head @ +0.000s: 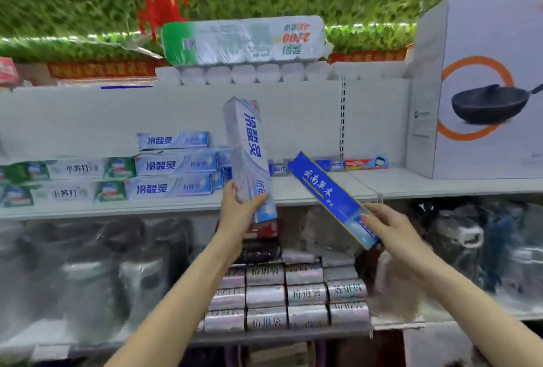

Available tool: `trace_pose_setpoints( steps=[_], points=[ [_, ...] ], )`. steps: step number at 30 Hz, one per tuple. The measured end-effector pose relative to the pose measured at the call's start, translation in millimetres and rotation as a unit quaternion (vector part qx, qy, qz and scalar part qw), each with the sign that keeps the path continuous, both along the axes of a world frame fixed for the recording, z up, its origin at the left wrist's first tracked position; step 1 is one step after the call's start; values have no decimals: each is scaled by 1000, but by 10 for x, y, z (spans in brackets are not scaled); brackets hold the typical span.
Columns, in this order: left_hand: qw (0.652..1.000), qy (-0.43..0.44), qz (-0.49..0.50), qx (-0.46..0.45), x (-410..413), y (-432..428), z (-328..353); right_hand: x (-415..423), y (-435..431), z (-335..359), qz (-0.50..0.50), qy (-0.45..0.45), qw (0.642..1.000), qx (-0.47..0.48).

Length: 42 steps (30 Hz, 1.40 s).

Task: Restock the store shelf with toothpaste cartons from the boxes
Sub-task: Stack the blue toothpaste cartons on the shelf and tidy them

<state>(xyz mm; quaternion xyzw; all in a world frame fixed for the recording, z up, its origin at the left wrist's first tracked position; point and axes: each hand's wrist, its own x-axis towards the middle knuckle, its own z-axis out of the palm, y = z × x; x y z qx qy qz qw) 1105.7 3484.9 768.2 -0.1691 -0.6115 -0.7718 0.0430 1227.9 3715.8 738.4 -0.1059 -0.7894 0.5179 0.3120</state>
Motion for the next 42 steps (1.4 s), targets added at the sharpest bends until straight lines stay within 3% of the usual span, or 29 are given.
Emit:
trace_pose_setpoints(
  steps=[2, 8, 14, 22, 25, 30, 42],
  points=[
    [999, 44, 28, -8, -350, 83, 56, -189, 233, 32, -45, -27, 997, 52],
    [994, 62, 49, -77, -1219, 610, 47, -321, 770, 205, -175, -23, 982, 65],
    [994, 43, 56, -84, -1817, 1093, -29, -578, 1239, 284, -200, -46, 967, 151],
    [1000, -13, 16, 8, -1914, 1144, -46, -1834, 1830, 370, -79, -103, 943, 308],
    [1000, -7, 20, -6, -1916, 1164, -61, -2367, 2003, 402, -23, -109, 927, 358],
    [1000, -7, 9, -28, -1953, 1194, -53, -2972, 2122, 438, -10, -145, 887, 439],
    [1000, -24, 15, 5, -1938, 1172, -67, -3393, 2322, 349, 49, -49, 902, 426]
  ],
)
